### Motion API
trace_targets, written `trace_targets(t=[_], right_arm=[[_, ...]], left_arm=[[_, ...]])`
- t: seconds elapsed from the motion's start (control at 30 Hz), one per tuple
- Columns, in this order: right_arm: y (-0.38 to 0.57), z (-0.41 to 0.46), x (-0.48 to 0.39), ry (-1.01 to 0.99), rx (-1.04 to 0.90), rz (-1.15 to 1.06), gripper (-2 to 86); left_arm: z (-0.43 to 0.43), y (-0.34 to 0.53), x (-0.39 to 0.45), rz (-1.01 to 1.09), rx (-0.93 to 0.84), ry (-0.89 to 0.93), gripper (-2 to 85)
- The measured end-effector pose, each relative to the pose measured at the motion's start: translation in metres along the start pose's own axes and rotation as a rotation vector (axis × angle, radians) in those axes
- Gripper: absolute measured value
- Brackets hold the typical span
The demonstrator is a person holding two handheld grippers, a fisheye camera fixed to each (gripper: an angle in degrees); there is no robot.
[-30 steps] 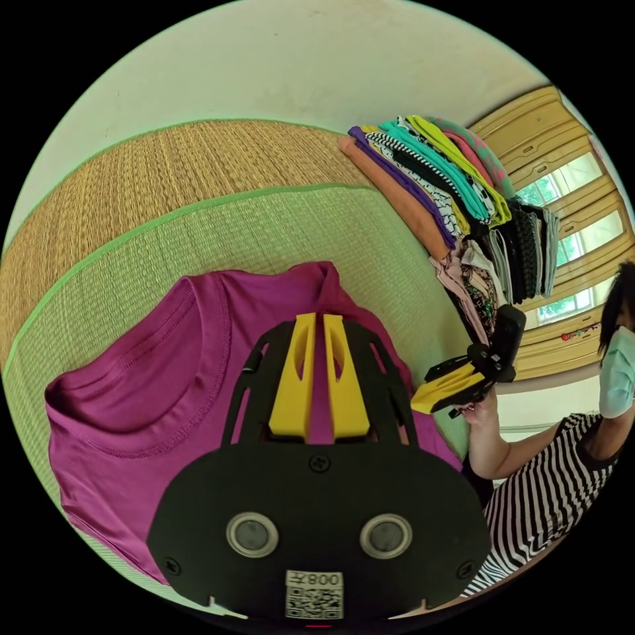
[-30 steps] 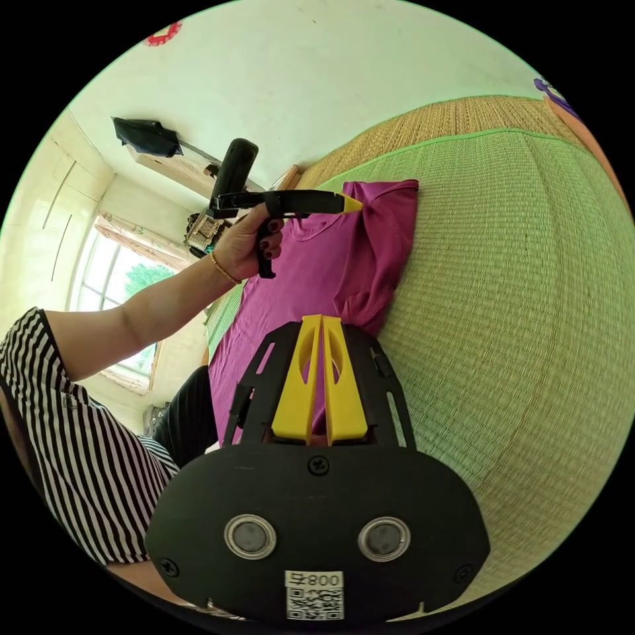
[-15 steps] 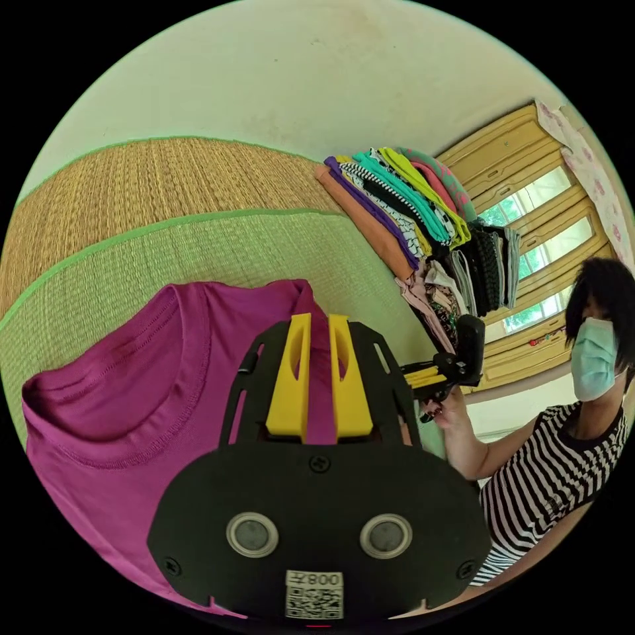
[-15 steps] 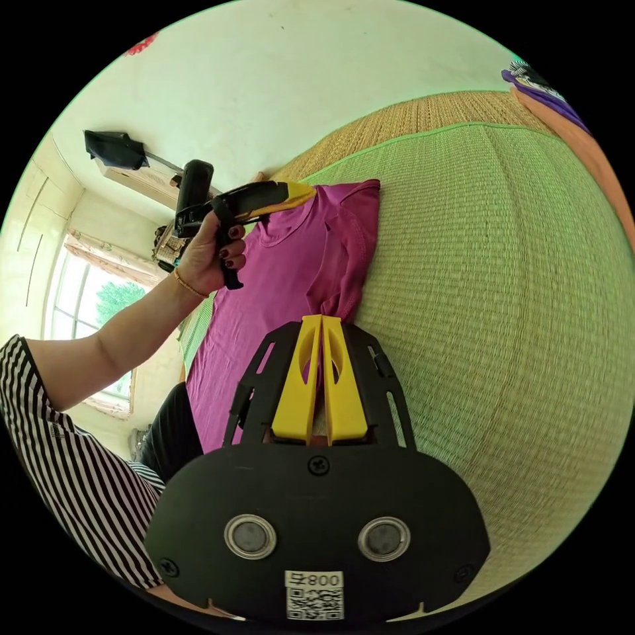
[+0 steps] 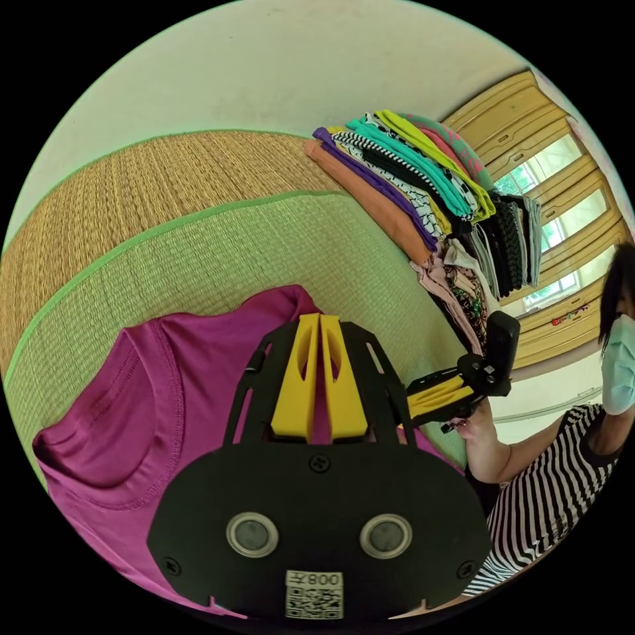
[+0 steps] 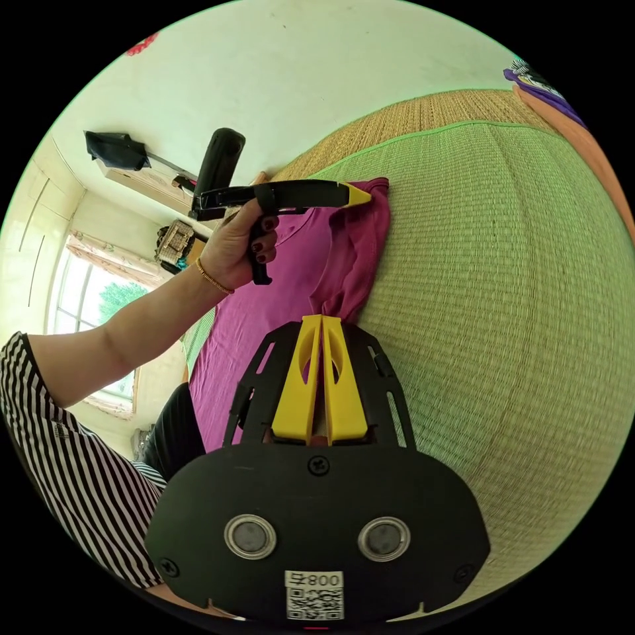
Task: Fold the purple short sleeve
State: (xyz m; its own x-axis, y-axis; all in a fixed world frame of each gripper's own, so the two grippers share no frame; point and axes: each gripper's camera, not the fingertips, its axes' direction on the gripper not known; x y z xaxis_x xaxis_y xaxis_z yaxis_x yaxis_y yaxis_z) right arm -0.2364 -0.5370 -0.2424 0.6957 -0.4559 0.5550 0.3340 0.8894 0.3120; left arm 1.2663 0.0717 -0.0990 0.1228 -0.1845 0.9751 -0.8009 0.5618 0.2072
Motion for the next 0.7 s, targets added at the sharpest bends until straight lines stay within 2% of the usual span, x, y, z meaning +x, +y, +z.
trace_targets(t=[0.1,0.17,0.47,0.7], right_arm=[[-0.005,-0.006,-0.006,0.009,0.013,-0.006,0.1],[-0.008,-0.005,-0.01,0.025,0.006,-0.007,0.1],[-0.026,-0.007,-0.037,0.089,-0.003,-0.022,0.1],[-0.039,-0.006,-0.07,0.165,-0.009,-0.045,0.2]], left_arm=[[0.0,0.028,-0.007,-0.001,0.04,-0.01,0.2],[0.012,0.043,-0.016,-0.026,0.001,-0.045,0.1],[0.044,0.101,-0.04,-0.006,0.007,-0.006,0.3],[0.017,0.217,-0.065,-0.034,0.057,-0.003,0.8]])
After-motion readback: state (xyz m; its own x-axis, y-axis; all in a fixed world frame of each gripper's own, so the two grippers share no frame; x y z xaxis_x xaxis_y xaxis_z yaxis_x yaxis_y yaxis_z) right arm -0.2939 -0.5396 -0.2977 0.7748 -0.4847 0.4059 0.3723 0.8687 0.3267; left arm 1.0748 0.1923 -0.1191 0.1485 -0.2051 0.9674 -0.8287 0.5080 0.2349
